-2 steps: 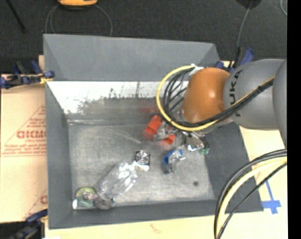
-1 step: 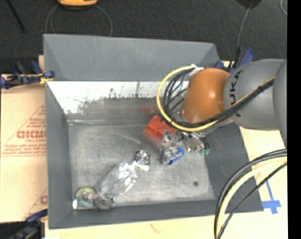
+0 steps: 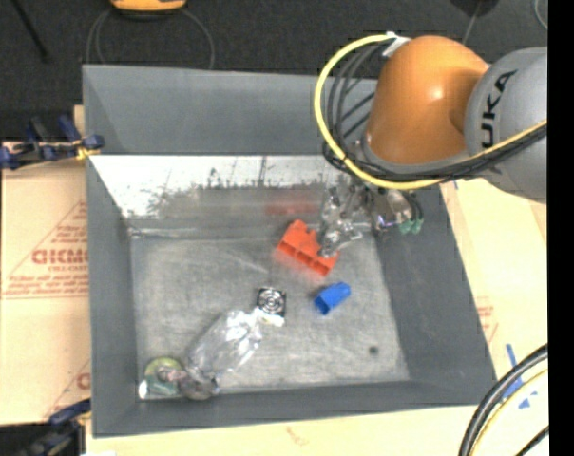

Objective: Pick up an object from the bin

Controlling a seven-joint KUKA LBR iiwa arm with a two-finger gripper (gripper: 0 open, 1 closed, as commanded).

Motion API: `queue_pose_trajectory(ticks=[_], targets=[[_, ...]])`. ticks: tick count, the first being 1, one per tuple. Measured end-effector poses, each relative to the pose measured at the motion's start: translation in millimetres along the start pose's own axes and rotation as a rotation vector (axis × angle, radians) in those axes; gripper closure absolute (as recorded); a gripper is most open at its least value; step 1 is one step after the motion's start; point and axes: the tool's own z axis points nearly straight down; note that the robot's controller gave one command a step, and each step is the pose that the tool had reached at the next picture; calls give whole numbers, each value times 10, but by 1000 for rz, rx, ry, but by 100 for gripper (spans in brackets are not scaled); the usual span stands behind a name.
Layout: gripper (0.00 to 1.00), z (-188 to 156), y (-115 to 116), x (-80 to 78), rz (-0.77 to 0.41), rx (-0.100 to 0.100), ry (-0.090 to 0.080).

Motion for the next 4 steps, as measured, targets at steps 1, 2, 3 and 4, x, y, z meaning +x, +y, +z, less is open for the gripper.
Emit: queue_pose_trajectory(ticks=[1, 2, 3, 4], targets=[[100, 974, 492, 417, -59, -9, 20], [0, 925, 471, 385, -56, -6, 10], [0, 1448, 949, 387, -217, -5, 8], [100, 1428, 946, 375, -216, -4, 6]])
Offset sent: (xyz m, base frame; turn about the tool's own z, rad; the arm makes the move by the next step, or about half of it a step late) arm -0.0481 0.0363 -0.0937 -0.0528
